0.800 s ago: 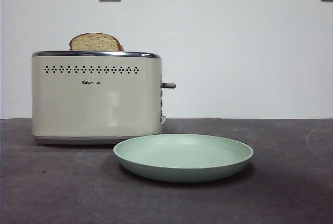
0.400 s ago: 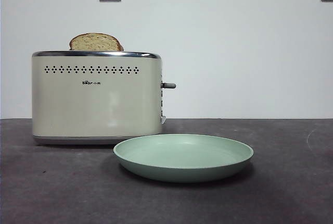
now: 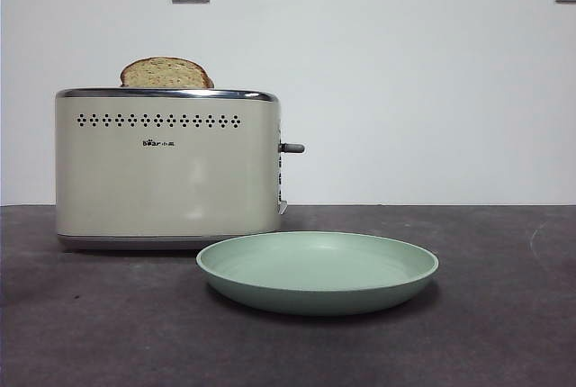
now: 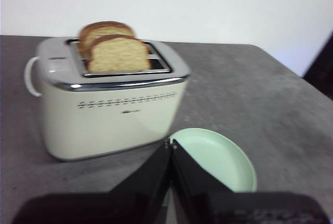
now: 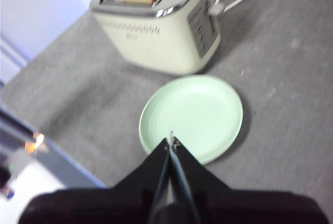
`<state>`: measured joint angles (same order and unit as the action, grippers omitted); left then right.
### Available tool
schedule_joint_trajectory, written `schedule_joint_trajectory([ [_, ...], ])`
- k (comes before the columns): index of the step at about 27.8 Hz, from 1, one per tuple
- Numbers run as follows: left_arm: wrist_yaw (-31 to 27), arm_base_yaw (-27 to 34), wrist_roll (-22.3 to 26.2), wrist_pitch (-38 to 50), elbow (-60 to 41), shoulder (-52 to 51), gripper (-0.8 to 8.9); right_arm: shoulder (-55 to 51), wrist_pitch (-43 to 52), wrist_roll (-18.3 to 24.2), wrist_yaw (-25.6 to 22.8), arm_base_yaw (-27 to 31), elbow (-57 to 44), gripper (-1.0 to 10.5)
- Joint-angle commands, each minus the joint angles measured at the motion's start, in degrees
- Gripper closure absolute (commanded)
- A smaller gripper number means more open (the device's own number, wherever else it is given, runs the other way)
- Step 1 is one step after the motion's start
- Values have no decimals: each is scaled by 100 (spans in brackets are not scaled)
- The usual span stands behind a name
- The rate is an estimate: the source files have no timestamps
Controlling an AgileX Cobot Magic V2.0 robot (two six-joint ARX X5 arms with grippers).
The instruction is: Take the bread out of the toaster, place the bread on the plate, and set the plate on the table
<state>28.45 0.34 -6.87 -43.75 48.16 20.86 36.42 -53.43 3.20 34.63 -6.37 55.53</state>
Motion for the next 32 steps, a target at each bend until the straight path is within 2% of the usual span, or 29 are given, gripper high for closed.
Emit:
schedule_joint_trajectory([
  [1,175,13,271,-216,192,2,820,17,-302,306,26,-101,57,958],
  [5,186,13,426,-505,348,2,820,17,-566,459,-7,-236,57,958],
  [13,205,11,428,-739,365,2,804,17,-577,455,-9,-317,57,920],
  [15,203,13,387,-737,365,2,680,17,-577,450,-9,-317,57,754],
  [17,203,13,387,-737,365,2,407,17,-575,367,-11,-317,57,486],
  [19,205,11,389,-737,365,2,226,17,-577,365,-11,-317,57,281],
  [24,339,11,472,-726,365,4,217,17,-577,365,-9,-317,57,268],
  [27,323,11,723,-647,365,39,217,17,-573,367,-9,-317,57,268],
  [32,321,13,907,-15,365,352,218,33,-538,367,-11,-317,57,268],
])
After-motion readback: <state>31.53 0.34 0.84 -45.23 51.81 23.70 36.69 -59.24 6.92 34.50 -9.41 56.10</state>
